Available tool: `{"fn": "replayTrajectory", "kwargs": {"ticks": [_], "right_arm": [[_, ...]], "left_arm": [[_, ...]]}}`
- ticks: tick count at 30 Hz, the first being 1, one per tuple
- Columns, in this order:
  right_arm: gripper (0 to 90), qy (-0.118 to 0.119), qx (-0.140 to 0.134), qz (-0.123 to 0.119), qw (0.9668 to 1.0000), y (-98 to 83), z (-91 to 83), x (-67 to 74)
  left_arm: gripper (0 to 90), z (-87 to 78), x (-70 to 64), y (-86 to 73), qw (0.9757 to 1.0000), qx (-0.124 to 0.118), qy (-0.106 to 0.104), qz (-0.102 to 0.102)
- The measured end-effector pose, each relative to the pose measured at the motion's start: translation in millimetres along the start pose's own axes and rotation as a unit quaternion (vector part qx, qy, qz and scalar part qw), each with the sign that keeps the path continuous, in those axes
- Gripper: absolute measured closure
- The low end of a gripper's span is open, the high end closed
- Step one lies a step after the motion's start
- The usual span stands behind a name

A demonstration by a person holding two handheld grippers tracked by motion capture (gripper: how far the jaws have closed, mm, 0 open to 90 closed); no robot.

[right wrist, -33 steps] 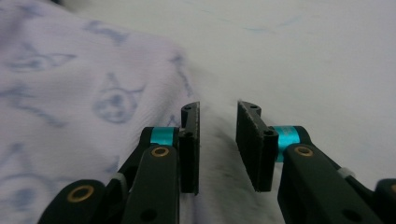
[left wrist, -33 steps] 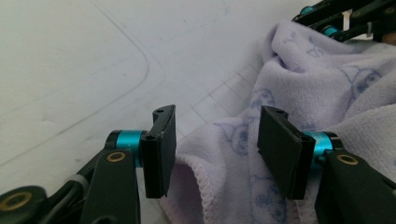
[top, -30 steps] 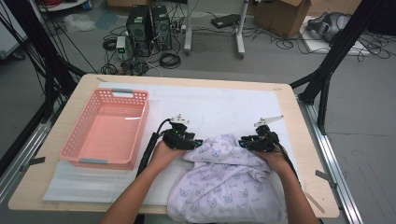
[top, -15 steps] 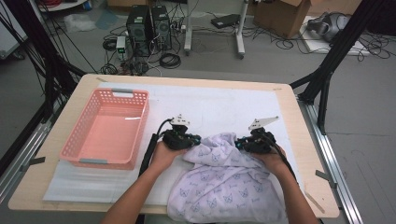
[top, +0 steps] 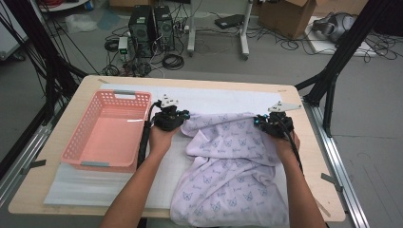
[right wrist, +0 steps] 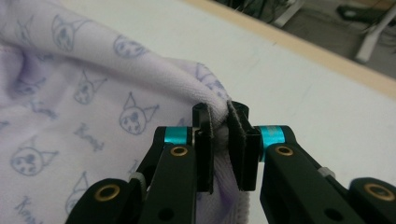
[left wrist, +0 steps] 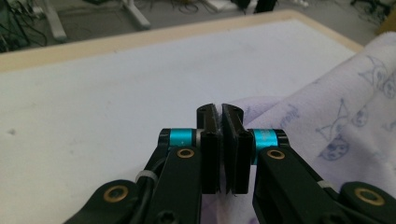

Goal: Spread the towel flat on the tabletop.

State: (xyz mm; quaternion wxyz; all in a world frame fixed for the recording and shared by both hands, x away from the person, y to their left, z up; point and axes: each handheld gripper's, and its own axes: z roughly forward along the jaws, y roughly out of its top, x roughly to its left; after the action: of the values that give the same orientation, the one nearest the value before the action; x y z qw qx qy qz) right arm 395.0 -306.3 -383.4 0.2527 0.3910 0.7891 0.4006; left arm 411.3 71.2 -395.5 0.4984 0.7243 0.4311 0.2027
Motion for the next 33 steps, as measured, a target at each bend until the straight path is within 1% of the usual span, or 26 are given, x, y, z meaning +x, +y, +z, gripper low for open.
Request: {"fn": "replayTrajectory", "kwargs": {"ticks": [1,2,3,5,6,7,8,9,10,11,12,14,15,16,17,18,20,21,23,25,26,27,29,30,31,33], "right_arm": [[81.2,-0.010,-0.011,0.000,0.9999,0.7,-1.2,0.0],[81.2,-0.017,-0.016,-0.002,0.9997,1.4,-1.7,0.3],[81.3,-0.012,-0.012,-0.005,0.9998,1.4,-1.4,2.1],[81.1,0.008,0.006,-0.015,0.9998,-1.1,0.3,7.2],[80.9,0.024,0.015,-0.014,0.9995,-3.6,0.7,10.6],[80.6,0.033,0.018,-0.019,0.9991,-6.9,1.3,13.9],[80.0,0.047,0.034,-0.014,0.9982,-9.1,2.7,17.1],[79.8,0.060,0.048,-0.016,0.9969,-11.5,4.7,20.3],[79.7,0.062,0.051,-0.024,0.9964,-13.9,5.5,23.5],[79.5,0.071,0.058,-0.029,0.9954,-18.1,6.0,28.8],[79.2,0.078,0.061,-0.030,0.9946,-21.9,6.3,32.2],[78.0,0.095,0.070,-0.029,0.9926,-32.2,8.0,39.3],[76.4,0.105,0.080,-0.034,0.9907,-37.6,9.4,42.9],[74.1,0.120,0.085,-0.032,0.9887,-42.4,10.4,46.0],[69.8,0.134,0.080,-0.030,0.9872,-45.4,9.5,47.5],[66.0,0.151,0.076,-0.025,0.9852,-45.6,7.1,47.4],[62.1,0.174,0.068,-0.015,0.9823,-41.1,-0.1,41.3],[61.0,0.172,0.056,-0.008,0.9834,-37.7,-4.7,36.7],[60.3,0.153,0.027,0.011,0.9877,-29.4,-14.4,23.7],[61.1,0.128,-0.004,0.035,0.9912,-22.4,-21.2,8.3],[61.6,0.110,-0.007,0.045,0.9929,-19.7,-22.2,1.6],[62.0,0.093,-0.004,0.050,0.9944,-17.8,-20.8,-4.2],[62.3,0.065,0.015,0.057,0.9962,-16.0,-12.7,-12.1],[62.3,0.060,0.020,0.058,0.9963,-16.7,-7.1,-14.9],[62.2,0.061,0.023,0.066,0.9957,-18.1,-1.0,-16.2],[61.8,0.064,0.039,0.071,0.9947,-21.7,13.8,-15.7]], "left_arm": [[85.8,0.7,-0.6,2.8,1.0000,0.000,0.001,0.002],[85.8,1.2,-1.4,5.1,1.0000,-0.004,0.005,0.005],[85.8,1.4,-1.0,6.7,0.9999,-0.006,0.006,0.007],[85.8,3.4,0.7,6.5,1.0000,0.000,0.008,0.004],[85.8,4.8,2.1,5.0,0.9999,0.008,0.008,0.004],[85.7,6.2,3.4,2.9,0.9998,0.017,0.007,0.000],[85.7,7.7,4.4,0.5,0.9997,0.023,0.006,-0.004],[85.6,8.5,4.3,-1.6,0.9996,0.026,0.006,-0.005],[85.6,9.7,3.1,-5.0,0.9995,0.031,0.008,-0.001],[85.6,10.7,1.8,-7.8,0.9993,0.037,0.009,0.004],[85.6,11.8,0.6,-11.5,0.9990,0.042,0.011,0.012],[85.5,13.7,0.6,-15.5,0.9983,0.055,0.010,0.013],[85.5,14.2,0.8,-17.5,0.9983,0.055,0.012,0.013],[85.5,14.0,0.7,-19.2,0.9985,0.052,0.014,0.011],[85.5,13.9,0.5,-20.5,0.9985,0.052,0.014,0.008],[85.5,13.8,0.7,-21.2,0.9983,0.055,0.014,0.011],[85.5,12.8,0.8,-21.7,0.9984,0.054,0.016,0.011],[85.5,12.0,1.2,-21.3,0.9985,0.051,0.015,0.009],[85.5,10.5,1.5,-20.3,0.9988,0.046,0.015,0.008],[85.5,10.1,1.7,-19.8,0.9991,0.040,0.014,0.005],[85.5,10.1,1.9,-19.8,0.9991,0.040,0.013,0.005],[85.5,10.3,2.0,-19.9,0.9991,0.039,0.013,0.004],[85.5,10.7,2.6,-20.3,0.9991,0.042,0.011,0.005],[85.4,10.9,2.3,-20.4,0.9991,0.042,0.010,0.005],[85.5,11.0,2.2,-20.4,0.9991,0.041,0.008,0.005],[85.4,11.3,2.5,-20.5,0.9992,0.039,0.006,0.003]]}}
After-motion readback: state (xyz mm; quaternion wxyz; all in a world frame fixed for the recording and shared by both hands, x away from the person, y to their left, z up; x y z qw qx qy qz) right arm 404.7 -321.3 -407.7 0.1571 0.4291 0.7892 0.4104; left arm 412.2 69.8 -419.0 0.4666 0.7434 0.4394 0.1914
